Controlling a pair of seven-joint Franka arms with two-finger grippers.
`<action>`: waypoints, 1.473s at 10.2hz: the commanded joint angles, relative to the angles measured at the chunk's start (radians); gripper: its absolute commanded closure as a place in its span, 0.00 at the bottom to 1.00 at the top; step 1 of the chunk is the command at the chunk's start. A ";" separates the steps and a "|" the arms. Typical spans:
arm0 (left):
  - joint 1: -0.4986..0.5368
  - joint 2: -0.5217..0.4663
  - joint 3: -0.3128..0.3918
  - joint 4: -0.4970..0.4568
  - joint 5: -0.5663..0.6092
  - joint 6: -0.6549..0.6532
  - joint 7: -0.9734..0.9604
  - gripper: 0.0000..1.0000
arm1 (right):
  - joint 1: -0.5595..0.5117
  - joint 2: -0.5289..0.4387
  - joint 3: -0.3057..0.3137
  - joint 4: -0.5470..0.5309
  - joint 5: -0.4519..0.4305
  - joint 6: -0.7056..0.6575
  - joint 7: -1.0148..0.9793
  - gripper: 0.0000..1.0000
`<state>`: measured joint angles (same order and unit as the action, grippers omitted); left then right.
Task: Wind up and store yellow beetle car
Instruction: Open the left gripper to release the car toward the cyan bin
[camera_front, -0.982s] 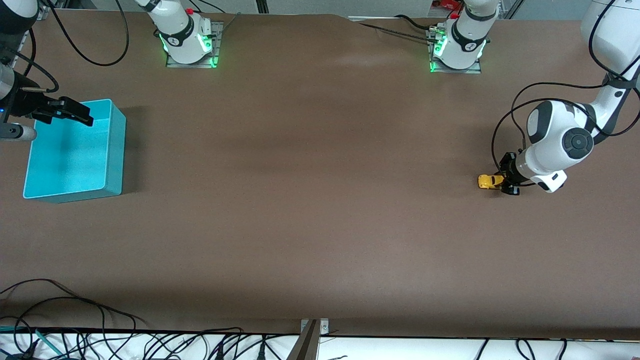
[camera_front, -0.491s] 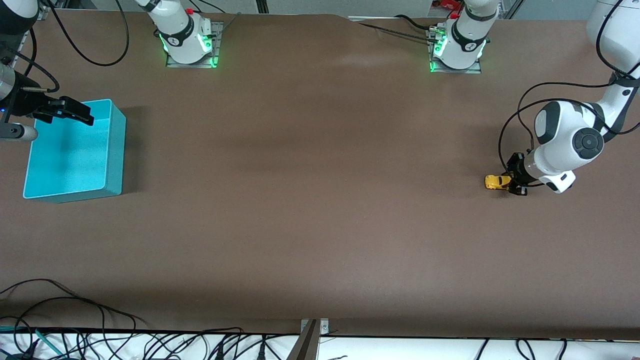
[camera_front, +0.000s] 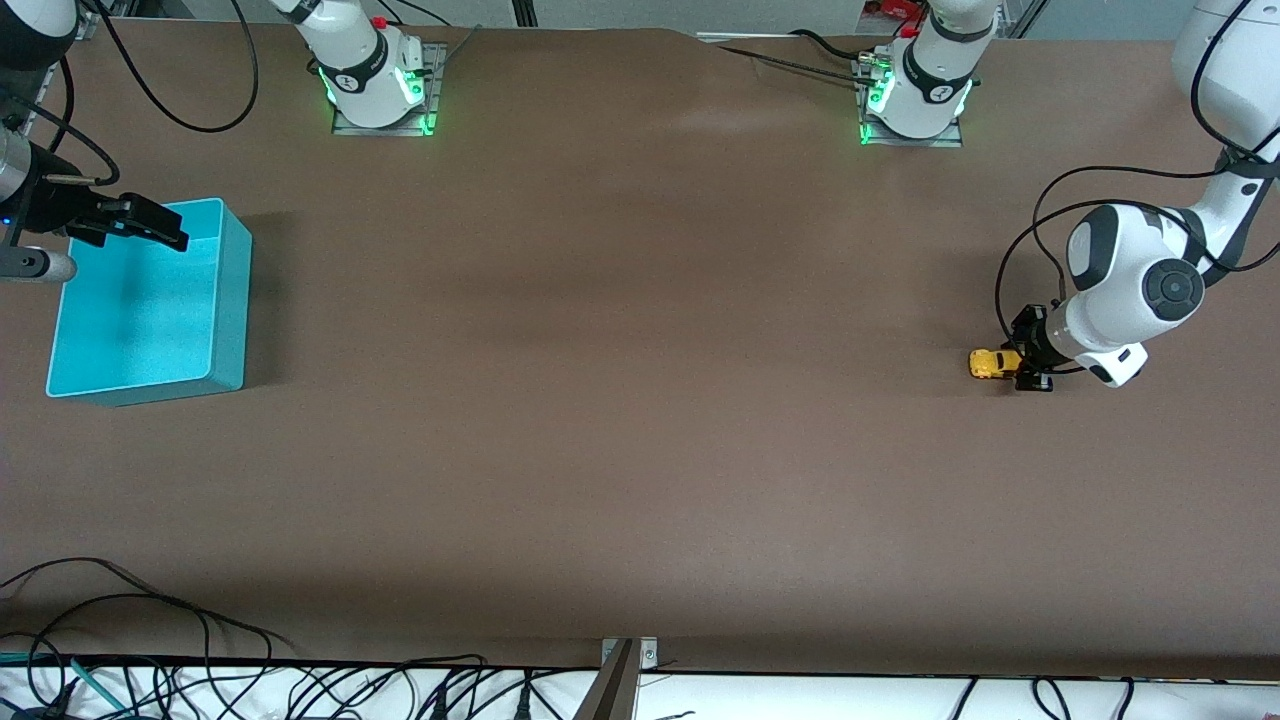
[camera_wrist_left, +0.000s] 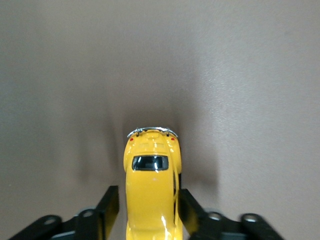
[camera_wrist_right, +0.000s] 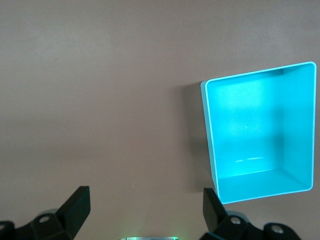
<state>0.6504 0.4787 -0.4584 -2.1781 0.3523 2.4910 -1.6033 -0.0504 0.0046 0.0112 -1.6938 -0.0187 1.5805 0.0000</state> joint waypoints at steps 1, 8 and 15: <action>0.006 0.043 0.001 0.026 0.039 0.008 0.006 0.15 | 0.000 0.006 0.006 0.020 -0.017 -0.020 -0.002 0.00; -0.002 -0.004 -0.031 0.026 0.042 -0.038 0.045 0.15 | 0.003 0.012 0.006 0.022 -0.017 -0.020 -0.002 0.00; 0.011 -0.190 -0.109 0.034 -0.042 -0.236 0.789 0.10 | 0.007 0.014 0.004 0.020 -0.017 -0.020 0.001 0.00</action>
<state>0.6517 0.3395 -0.5575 -2.1373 0.3575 2.2869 -0.9671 -0.0475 0.0098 0.0133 -1.6938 -0.0187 1.5794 0.0000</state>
